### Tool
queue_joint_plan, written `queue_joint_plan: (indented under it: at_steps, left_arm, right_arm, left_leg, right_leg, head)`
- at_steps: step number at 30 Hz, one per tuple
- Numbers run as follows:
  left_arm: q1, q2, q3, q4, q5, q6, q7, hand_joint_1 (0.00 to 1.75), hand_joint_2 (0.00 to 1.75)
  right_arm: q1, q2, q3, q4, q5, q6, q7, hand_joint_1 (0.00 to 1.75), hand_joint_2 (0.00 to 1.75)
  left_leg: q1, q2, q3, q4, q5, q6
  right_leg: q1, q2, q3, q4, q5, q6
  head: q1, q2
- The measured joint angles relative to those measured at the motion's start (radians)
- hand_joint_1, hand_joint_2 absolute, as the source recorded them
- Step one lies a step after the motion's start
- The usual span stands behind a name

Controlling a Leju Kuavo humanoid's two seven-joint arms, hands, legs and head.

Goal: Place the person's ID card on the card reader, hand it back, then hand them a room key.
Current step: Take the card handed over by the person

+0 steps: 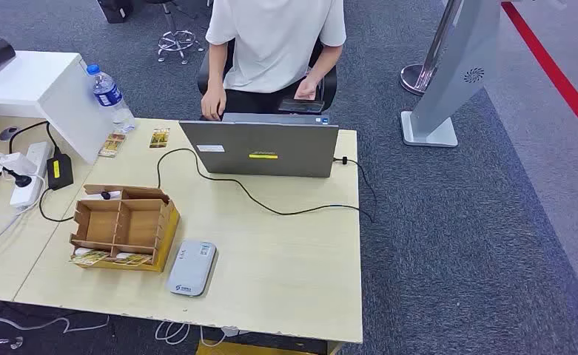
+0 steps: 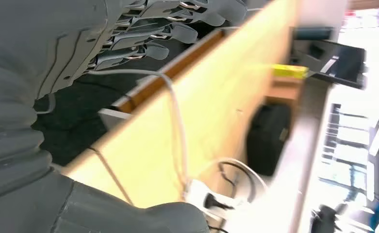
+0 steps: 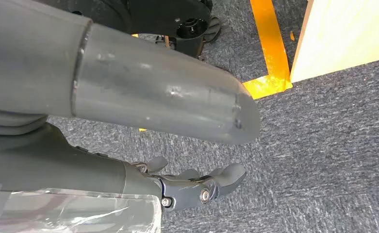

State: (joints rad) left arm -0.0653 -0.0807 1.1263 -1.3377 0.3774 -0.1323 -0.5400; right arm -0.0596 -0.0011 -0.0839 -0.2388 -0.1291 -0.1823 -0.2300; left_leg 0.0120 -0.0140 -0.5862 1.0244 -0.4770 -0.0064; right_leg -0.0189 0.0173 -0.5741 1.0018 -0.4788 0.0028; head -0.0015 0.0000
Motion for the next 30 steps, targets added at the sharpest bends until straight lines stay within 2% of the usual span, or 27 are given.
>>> queue_joint_plan:
  at_steps: [6, 14, 30]
  left_arm:
    - [-0.050, 0.043, -0.086, -0.078, -0.120, 0.081, -0.008, 0.00, 1.75]
    - [-0.183, 0.107, -0.257, -0.095, -0.327, 0.145, 0.030, 0.00, 1.75]
    - [-0.430, 0.175, -0.590, 0.029, -0.662, 0.167, 0.161, 0.00, 1.75]
  right_arm:
    - [-0.009, 0.000, 0.000, 0.003, 0.019, 0.000, 0.010, 0.00, 0.00]
    - [-0.022, 0.000, 0.000, 0.006, 0.046, 0.000, 0.027, 0.00, 0.00]
    - [-0.033, 0.000, 0.000, 0.011, 0.091, 0.005, 0.057, 0.00, 0.00]
  left_leg:
    - [0.000, 0.000, 0.000, 0.000, 0.000, 0.000]
    - [0.000, 0.001, 0.001, 0.001, 0.001, 0.000]
    - [0.000, 0.003, 0.000, 0.003, 0.001, 0.000]
  right_leg:
    - [0.000, 0.000, 0.000, 0.000, 0.000, 0.000]
    - [0.000, 0.001, 0.000, 0.000, 0.001, 0.000]
    - [0.000, 0.005, -0.001, 0.000, 0.002, 0.000]
  head:
    - [0.000, 0.000]
    - [0.000, 0.000]
    - [-0.001, 0.000]
